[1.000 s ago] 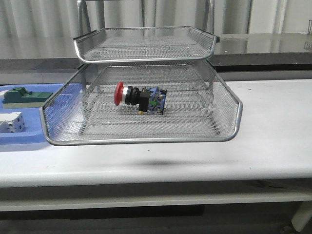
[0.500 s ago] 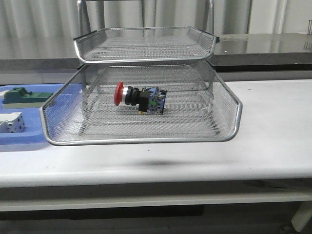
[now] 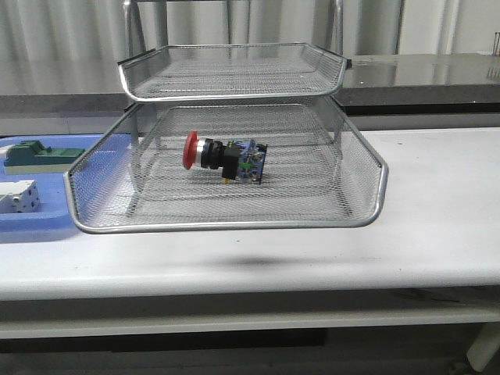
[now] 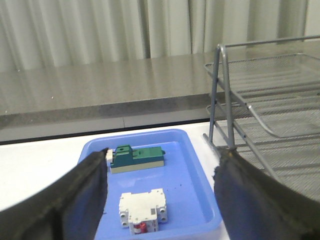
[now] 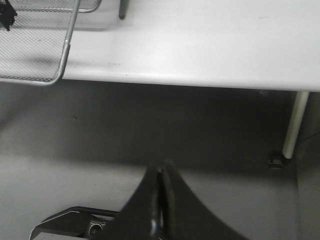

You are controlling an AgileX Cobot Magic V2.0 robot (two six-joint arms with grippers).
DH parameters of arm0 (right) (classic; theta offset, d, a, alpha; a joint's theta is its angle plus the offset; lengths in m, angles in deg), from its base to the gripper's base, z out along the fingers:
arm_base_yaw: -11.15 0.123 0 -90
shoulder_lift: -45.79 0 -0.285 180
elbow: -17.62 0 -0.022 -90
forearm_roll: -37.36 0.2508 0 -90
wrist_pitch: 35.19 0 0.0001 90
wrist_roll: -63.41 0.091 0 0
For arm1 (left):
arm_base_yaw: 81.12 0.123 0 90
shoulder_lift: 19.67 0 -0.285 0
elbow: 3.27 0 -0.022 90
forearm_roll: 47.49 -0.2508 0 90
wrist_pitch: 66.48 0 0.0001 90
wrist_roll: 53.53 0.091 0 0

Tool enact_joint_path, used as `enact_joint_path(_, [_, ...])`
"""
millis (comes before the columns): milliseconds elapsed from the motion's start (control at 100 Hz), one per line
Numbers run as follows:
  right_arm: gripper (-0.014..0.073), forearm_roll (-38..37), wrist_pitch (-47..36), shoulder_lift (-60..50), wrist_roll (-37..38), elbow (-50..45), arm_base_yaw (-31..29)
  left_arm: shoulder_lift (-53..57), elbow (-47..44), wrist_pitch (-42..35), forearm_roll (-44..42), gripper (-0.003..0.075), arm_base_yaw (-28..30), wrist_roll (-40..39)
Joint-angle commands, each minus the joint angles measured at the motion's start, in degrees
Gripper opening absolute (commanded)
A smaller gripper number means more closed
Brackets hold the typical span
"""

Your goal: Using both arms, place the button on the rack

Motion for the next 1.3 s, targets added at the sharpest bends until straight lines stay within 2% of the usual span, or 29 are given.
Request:
enact_joint_path(0, [-0.0067, -0.4, -3.0, 0.1, -0.2, 2.0, -0.3, -0.1, 0.2, -5.5, 0.4, 0.044, 0.2, -0.6])
enact_joint_path(220, [-0.0067, -0.4, -3.0, 0.1, -0.2, 2.0, -0.3, -0.1, 0.4, -5.0, 0.4, 0.044, 0.2, -0.6])
enact_joint_path(440, [-0.0067, -0.4, -3.0, 0.1, -0.2, 2.0, -0.3, -0.1, 1.3, -0.2, 0.7, 0.0428, 0.2, -0.6])
enact_joint_path(610, [-0.0067, -0.4, -3.0, 0.1, -0.2, 2.0, -0.3, -0.2, 2.9, 2.7, 0.7, 0.0333, 0.2, -0.6])
enact_joint_path(840, [-0.0067, -0.4, -3.0, 0.1, -0.2, 2.0, -0.3, -0.6, 2.9, 3.0, 0.6, 0.0253, 0.2, -0.2])
enact_joint_path(1090, [-0.0067, -0.4, -3.0, 0.1, -0.2, 2.0, -0.3, -0.6, 2.9, 3.0, 0.0, -0.0022, 0.2, -0.2])
enact_joint_path(1290, [-0.0067, -0.4, -3.0, 0.1, -0.2, 2.0, -0.3, -0.6, 2.9, 2.6, 0.0, -0.002, 0.2, -0.1])
